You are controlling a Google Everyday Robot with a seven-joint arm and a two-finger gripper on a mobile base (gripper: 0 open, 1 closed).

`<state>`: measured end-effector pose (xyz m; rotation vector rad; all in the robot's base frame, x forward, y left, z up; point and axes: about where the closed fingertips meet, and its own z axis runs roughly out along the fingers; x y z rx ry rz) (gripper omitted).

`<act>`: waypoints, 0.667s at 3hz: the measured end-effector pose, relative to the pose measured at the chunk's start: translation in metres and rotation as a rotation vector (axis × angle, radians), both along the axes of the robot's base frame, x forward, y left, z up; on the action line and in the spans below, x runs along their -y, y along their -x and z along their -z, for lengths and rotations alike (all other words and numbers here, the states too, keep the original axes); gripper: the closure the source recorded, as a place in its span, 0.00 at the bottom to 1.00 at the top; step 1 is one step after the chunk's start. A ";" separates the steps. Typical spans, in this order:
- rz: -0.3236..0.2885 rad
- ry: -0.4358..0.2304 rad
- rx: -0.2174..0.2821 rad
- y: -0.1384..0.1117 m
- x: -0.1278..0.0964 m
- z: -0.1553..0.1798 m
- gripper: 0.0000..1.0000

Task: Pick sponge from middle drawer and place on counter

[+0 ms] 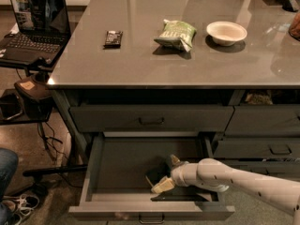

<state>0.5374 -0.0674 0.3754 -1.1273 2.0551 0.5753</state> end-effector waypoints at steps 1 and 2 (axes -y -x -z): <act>0.000 0.000 0.000 0.000 0.000 0.000 0.19; 0.000 0.000 0.000 0.000 0.000 0.000 0.42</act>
Offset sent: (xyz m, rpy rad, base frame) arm 0.0000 0.0000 0.0000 0.0000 0.0000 0.0000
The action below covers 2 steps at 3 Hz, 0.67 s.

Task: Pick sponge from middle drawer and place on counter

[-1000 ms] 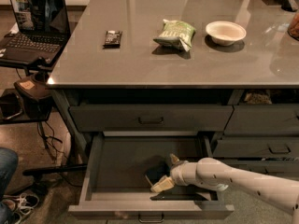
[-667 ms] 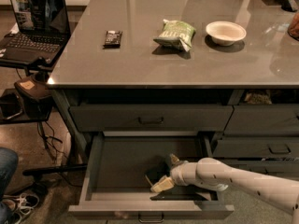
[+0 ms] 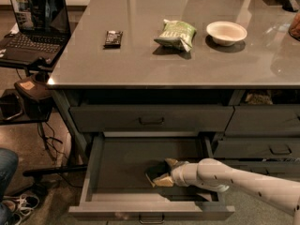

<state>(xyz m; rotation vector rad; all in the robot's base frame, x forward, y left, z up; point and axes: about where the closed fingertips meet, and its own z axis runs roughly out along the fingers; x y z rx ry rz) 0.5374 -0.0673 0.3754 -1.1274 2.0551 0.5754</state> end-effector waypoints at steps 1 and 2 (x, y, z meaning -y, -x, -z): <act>0.000 0.000 0.000 0.000 0.000 0.000 0.65; 0.000 0.000 0.000 0.000 0.000 0.000 0.88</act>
Offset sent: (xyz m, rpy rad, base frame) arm -0.0003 -0.0017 0.0024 -0.0009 -0.0021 -0.0056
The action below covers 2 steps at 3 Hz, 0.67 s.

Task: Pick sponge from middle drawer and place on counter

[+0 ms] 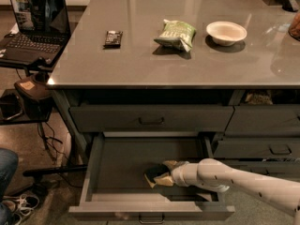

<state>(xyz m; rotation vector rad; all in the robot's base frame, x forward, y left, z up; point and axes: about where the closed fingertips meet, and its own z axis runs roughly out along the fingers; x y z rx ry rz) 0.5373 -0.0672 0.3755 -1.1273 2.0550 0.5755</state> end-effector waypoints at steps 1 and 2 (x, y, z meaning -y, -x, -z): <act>0.030 0.009 0.034 0.004 0.009 -0.023 1.00; 0.106 0.028 0.108 0.014 0.031 -0.072 1.00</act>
Offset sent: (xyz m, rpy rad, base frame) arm -0.0311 -0.0719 0.1516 -0.0596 -0.2258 -0.2285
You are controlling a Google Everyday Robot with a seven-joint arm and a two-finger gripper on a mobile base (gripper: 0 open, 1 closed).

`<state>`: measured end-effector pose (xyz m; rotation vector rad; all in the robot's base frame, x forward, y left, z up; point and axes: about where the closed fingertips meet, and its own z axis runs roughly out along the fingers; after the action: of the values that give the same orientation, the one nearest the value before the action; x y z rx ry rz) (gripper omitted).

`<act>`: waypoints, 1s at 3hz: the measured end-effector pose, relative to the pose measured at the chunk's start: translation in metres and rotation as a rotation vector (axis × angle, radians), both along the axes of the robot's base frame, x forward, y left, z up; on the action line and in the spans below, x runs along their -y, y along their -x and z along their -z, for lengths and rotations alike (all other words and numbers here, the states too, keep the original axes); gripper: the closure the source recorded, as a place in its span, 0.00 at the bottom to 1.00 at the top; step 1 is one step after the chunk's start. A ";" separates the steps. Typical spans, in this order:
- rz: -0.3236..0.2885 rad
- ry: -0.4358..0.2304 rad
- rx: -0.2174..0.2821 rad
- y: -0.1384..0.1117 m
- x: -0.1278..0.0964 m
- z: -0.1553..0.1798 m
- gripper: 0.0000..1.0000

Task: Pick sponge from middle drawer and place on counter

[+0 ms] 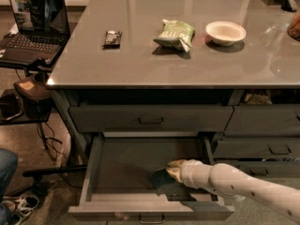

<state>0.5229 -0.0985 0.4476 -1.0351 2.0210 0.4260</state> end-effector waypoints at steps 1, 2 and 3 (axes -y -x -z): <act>0.098 0.023 0.092 0.017 0.031 -0.068 1.00; 0.169 0.057 0.178 0.040 0.061 -0.143 1.00; 0.186 0.104 0.293 0.049 0.083 -0.238 1.00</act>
Offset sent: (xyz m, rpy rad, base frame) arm -0.0709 -0.1104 0.2481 -0.1113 -0.2989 -0.2739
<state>0.4738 -0.1811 0.6858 -0.9026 1.8673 0.0661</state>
